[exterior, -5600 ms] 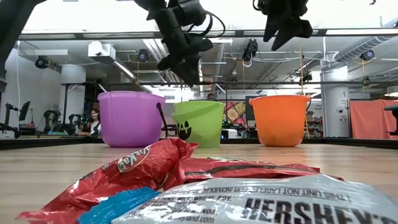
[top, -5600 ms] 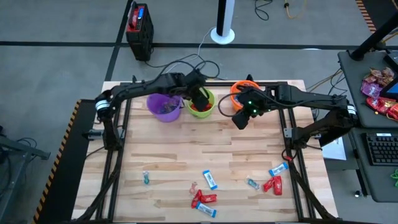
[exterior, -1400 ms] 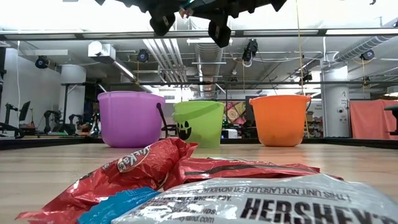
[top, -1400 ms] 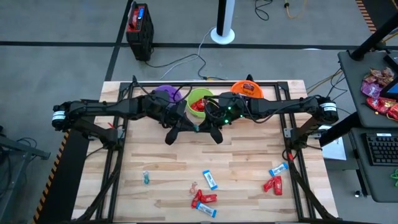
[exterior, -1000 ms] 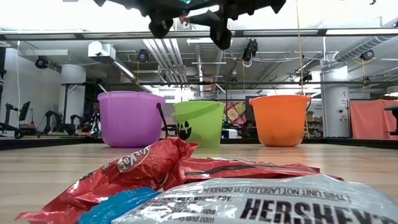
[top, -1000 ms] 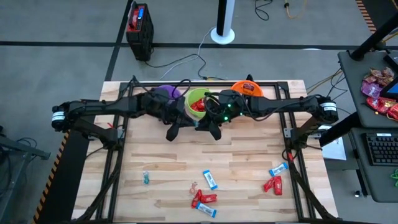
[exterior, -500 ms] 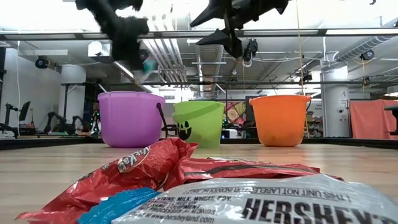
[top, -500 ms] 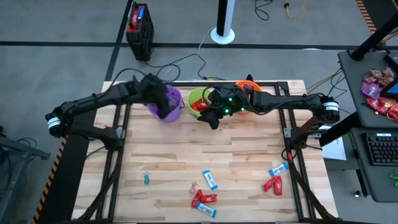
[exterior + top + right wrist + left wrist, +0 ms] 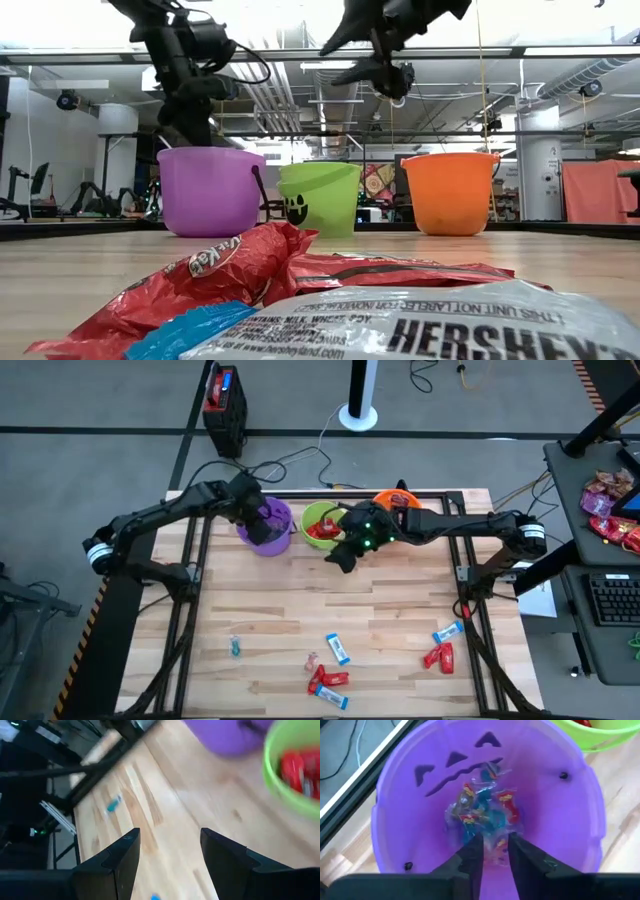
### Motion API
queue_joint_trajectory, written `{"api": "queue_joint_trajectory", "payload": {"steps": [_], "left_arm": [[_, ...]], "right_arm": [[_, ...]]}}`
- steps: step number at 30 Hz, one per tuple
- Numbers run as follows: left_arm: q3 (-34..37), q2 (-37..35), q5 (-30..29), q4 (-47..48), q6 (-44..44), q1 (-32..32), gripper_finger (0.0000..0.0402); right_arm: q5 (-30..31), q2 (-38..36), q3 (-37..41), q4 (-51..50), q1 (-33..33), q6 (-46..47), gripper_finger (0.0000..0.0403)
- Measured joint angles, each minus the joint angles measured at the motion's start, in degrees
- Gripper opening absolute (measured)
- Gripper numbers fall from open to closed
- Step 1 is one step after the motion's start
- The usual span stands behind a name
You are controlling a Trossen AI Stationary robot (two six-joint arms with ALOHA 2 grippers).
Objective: Sort candy by brand, put in halloween buckets
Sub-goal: Put the white chocolate bar into the orange bucket
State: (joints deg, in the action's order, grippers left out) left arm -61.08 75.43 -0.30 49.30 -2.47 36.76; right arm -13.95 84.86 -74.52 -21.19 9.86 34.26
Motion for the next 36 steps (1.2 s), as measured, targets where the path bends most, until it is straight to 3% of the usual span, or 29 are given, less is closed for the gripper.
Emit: {"api": "queue_joint_trajectory", "payload": {"steps": [6,10,15,18,20,26,31,36], "left_arm": [[0.00,-0.94,-1.58,-0.08,-2.45,-0.14,0.0100],[0.00,-2.37,1.52,-2.44,-5.12,-1.45,0.0104],[0.00,-4.18,11.84,-8.06,-4.92,-5.63,0.0105],[-0.02,-4.97,20.99,-10.56,-2.74,-9.56,0.0105],[-0.02,-5.19,23.42,-11.10,-2.60,-12.55,0.0105],[-0.02,-5.11,17.69,-11.27,-4.03,-19.93,0.0105],[-0.02,-4.96,12.55,-11.20,-5.55,-22.30,0.0105],[-0.02,-4.96,10.50,-11.19,-5.59,-22.41,0.0105]], "right_arm": [[-3.39,0.08,0.00,-14.35,-3.65,11.57,0.0201],[-2.59,1.54,0.34,-19.06,-10.14,16.03,0.0201],[-1.03,4.79,0.76,-20.88,-17.87,16.22,0.0201],[-1.10,5.24,0.77,-29.20,-21.14,19.23,0.0201],[-1.21,4.59,0.76,-36.81,-22.54,22.97,0.0201],[-1.50,2.97,3.57,-62.98,-26.57,29.19,0.0201],[-4.52,0.85,12.75,-62.57,-29.47,30.79,0.0193],[-11.15,0.85,21.69,-59.44,-32.43,31.63,0.0156]]}}
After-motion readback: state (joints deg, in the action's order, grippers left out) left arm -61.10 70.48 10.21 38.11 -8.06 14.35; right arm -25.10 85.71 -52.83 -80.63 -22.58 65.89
